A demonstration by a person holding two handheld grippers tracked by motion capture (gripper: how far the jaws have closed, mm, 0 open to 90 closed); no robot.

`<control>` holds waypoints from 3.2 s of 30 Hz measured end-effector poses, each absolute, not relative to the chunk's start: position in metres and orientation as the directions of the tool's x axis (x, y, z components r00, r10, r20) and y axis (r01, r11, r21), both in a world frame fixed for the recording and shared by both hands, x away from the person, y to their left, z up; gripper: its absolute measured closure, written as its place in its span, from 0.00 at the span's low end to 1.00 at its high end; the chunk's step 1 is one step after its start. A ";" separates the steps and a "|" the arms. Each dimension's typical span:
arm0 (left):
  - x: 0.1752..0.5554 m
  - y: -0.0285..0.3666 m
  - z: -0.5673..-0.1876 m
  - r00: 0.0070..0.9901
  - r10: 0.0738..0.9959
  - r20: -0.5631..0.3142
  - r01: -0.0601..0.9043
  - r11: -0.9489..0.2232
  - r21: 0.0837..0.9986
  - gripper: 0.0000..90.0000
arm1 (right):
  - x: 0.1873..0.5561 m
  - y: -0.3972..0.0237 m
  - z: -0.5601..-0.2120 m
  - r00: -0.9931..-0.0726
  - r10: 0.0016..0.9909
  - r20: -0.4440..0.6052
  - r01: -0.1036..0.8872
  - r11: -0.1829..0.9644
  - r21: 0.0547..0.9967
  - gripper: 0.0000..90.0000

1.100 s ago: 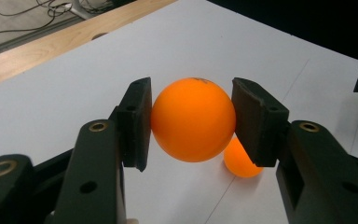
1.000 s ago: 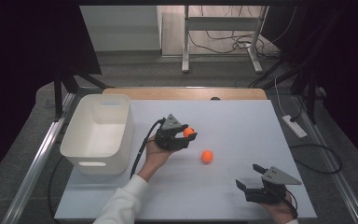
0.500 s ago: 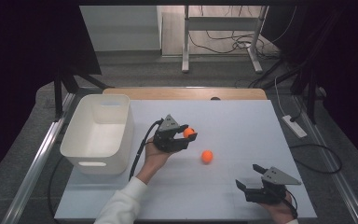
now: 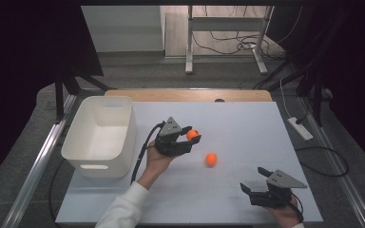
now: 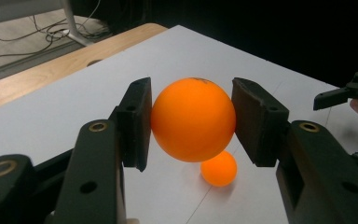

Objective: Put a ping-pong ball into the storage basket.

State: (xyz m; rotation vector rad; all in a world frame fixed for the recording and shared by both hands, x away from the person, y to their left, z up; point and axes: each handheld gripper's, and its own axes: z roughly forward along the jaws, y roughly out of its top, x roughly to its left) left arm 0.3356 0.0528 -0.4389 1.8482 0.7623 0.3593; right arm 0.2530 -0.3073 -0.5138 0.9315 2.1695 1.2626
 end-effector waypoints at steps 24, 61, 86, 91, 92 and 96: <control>0.326 0.055 -0.426 0.767 0.635 -0.091 0.298 -0.227 0.927 0.56 | 0.253 -0.307 -0.514 -0.664 0.746 -0.054 0.324 0.352 0.878 0.12; 0.318 0.071 -0.401 0.766 0.636 -0.094 0.277 -0.194 0.941 0.56 | 0.253 -0.308 -0.513 -0.657 0.752 -0.052 0.326 0.345 0.880 0.12; 0.315 0.086 -0.385 0.752 0.654 -0.085 0.259 -0.175 0.950 0.56 | 0.253 -0.308 -0.513 -0.656 0.753 -0.056 0.324 0.348 0.880 0.12; 0.315 0.090 -0.384 0.745 0.662 -0.082 0.261 -0.176 0.949 0.56 | 0.253 -0.308 -0.513 -0.656 0.753 -0.057 0.324 0.348 0.880 0.12; 0.316 0.091 -0.384 0.744 0.663 -0.080 0.260 -0.177 0.949 0.56 | 0.253 -0.308 -0.513 -0.656 0.753 -0.057 0.324 0.349 0.879 0.12; 0.316 0.095 -0.383 0.740 0.668 -0.080 0.259 -0.173 0.950 0.56 | 0.253 -0.308 -0.513 -0.653 0.755 -0.058 0.327 0.350 0.878 0.12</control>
